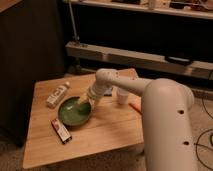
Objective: Pick up the ceramic bowl
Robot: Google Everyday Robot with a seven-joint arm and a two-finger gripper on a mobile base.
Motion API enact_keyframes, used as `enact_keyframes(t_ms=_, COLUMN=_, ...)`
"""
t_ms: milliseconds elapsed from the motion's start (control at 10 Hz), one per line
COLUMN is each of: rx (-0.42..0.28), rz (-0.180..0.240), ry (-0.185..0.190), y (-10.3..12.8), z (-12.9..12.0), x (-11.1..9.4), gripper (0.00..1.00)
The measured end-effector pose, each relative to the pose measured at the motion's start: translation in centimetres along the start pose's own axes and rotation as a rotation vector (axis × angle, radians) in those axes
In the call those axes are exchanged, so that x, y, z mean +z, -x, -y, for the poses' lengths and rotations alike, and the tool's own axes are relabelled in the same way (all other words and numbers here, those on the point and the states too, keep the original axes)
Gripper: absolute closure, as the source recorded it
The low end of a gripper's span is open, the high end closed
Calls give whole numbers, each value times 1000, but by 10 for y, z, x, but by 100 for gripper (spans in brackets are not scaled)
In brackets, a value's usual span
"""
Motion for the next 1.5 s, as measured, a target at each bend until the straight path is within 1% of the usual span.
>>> enact_keyframes(t_ms=200, rx=-5, rz=-12, ry=0, y=-2, z=-1, x=6, gripper=32)
enact_keyframes(t_ms=300, rx=-3, rz=-17, ry=0, y=-4, z=1, x=8, gripper=39)
enact_keyframes(t_ms=400, rx=0, rz=-22, ry=1, y=-5, z=3, x=11, gripper=48)
enact_keyframes(t_ms=500, rx=4, rz=-26, ry=4, y=-7, z=4, x=13, gripper=53)
enact_keyframes(t_ms=600, rx=9, rz=-30, ry=4, y=-8, z=6, x=14, gripper=64)
enact_keyframes(t_ms=800, rx=20, rz=-35, ry=2, y=-9, z=11, x=15, gripper=76)
enact_keyframes(t_ms=900, rx=25, rz=-41, ry=1, y=-10, z=11, x=16, gripper=88)
enact_keyframes(t_ms=1000, rx=28, rz=-44, ry=3, y=-9, z=11, x=16, gripper=96)
enact_keyframes(t_ms=1100, rx=34, rz=-45, ry=7, y=-10, z=12, x=15, gripper=100)
enact_keyframes(t_ms=1300, rx=34, rz=-33, ry=35, y=-9, z=7, x=-1, gripper=100)
enact_keyframes(t_ms=1500, rx=15, rz=1, ry=85, y=-7, z=-10, x=-32, gripper=100)
